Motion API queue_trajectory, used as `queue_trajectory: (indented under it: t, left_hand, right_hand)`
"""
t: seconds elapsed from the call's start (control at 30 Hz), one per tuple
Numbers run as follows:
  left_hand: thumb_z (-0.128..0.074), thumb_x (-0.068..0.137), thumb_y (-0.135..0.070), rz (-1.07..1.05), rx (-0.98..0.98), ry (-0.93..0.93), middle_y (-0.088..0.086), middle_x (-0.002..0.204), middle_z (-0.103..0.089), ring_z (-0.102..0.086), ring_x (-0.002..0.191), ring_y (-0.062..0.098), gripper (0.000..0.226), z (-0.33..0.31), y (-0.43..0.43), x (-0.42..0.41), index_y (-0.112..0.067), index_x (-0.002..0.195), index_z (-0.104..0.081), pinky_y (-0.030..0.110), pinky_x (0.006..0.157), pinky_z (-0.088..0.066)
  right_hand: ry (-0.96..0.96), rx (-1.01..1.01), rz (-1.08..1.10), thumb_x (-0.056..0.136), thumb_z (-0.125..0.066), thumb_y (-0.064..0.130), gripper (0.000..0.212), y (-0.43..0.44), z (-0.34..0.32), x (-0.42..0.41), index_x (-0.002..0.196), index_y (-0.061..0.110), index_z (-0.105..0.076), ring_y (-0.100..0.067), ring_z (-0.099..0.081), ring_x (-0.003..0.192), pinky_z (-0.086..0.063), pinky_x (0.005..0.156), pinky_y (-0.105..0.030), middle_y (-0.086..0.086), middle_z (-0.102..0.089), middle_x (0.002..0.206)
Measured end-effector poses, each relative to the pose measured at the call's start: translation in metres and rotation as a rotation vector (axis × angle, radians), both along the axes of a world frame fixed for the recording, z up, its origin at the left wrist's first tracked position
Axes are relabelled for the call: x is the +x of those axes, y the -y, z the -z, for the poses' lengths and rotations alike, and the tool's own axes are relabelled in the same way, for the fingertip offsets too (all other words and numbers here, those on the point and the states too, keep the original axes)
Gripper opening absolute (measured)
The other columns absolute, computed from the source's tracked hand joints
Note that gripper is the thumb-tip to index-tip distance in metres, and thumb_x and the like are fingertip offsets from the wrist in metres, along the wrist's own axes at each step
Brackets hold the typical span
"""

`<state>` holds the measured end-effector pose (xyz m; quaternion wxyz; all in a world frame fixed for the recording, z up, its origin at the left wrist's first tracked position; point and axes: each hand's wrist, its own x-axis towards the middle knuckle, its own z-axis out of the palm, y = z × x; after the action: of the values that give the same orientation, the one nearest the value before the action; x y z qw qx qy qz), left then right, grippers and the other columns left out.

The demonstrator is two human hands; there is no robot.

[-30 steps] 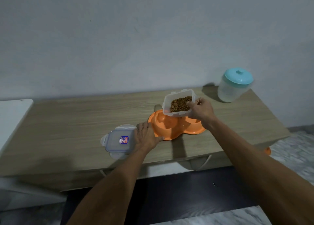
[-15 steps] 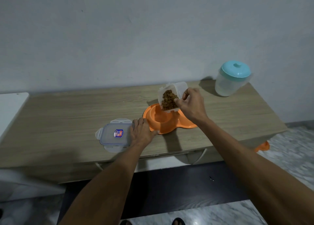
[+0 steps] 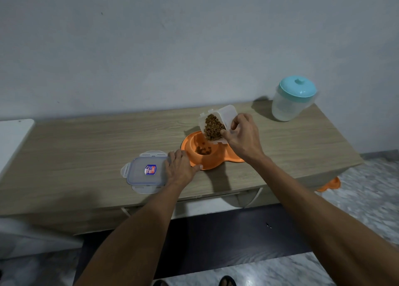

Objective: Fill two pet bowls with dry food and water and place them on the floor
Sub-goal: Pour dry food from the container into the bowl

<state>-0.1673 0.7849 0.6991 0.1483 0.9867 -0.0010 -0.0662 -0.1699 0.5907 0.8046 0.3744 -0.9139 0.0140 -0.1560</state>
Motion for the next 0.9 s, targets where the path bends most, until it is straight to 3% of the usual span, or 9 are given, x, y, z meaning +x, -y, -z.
queue_trajectory:
  t: [0.23,0.3,0.43,0.67,0.8,0.9]
  left_hand:
    - [-0.061,0.080,-0.063,0.000,0.000,0.003,0.005,0.142,-0.045,-0.035,0.134,0.028,0.076,0.0011,-0.0005,-0.0007,-0.012,0.134,-0.044,0.045,0.102,-0.036]
    - [-0.062,0.080,-0.062,-0.002,-0.004,0.002,0.005,0.142,-0.045,-0.035,0.133,0.028,0.076,0.0017,-0.0006,-0.0008,-0.012,0.134,-0.044,0.045,0.102,-0.036]
    - [-0.062,0.081,-0.061,0.000,-0.006,0.005,0.005,0.141,-0.045,-0.036,0.132,0.028,0.075,0.0009,-0.0005,-0.0015,-0.012,0.134,-0.044,0.045,0.101,-0.036]
    - [-0.063,0.082,-0.059,-0.003,-0.021,0.008,0.005,0.141,-0.044,-0.035,0.132,0.028,0.072,0.0027,-0.0005,-0.0011,-0.012,0.133,-0.044,0.045,0.102,-0.036]
    - [-0.063,0.080,-0.060,-0.009,-0.028,0.007,0.004,0.140,-0.045,-0.036,0.130,0.027,0.073,0.0035,-0.0002,-0.0012,-0.012,0.133,-0.045,0.044,0.100,-0.035]
    - [-0.064,0.081,-0.058,-0.016,-0.032,0.003,0.004,0.140,-0.045,-0.035,0.130,0.027,0.072,0.0043,0.0004,-0.0004,-0.012,0.132,-0.045,0.044,0.100,-0.036]
  right_hand:
    - [0.032,-0.015,-0.027,0.077,-0.079,0.017,0.030,-0.0009,0.0015,-0.0041,0.084,0.011,-0.050,-0.010,-0.047,0.085,-0.033,0.069,0.001,0.003,-0.048,0.103]
    - [0.045,-0.023,-0.029,0.077,-0.079,0.019,0.031,-0.0016,0.0027,-0.0042,0.084,0.010,-0.050,-0.009,-0.046,0.086,-0.035,0.070,-0.002,0.003,-0.049,0.104]
    - [0.024,-0.068,-0.046,0.078,-0.079,0.022,0.032,-0.0043,0.0067,-0.0040,0.085,0.013,-0.049,-0.010,-0.047,0.087,-0.038,0.074,-0.023,0.006,-0.047,0.106]
    - [0.101,-0.025,-0.028,0.076,-0.078,0.019,0.031,-0.0050,0.0080,-0.0059,0.083,0.012,-0.049,-0.009,-0.046,0.085,-0.034,0.066,-0.018,0.003,-0.047,0.102]
    - [0.051,-0.066,-0.054,0.077,-0.079,0.021,0.033,-0.0048,0.0083,-0.0041,0.085,0.014,-0.048,-0.012,-0.048,0.086,-0.039,0.072,-0.024,0.005,-0.048,0.105]
    - [0.087,-0.040,-0.028,0.077,-0.078,0.022,0.032,-0.0050,0.0071,-0.0033,0.086,0.013,-0.049,-0.012,-0.048,0.086,-0.036,0.070,-0.021,0.004,-0.047,0.104]
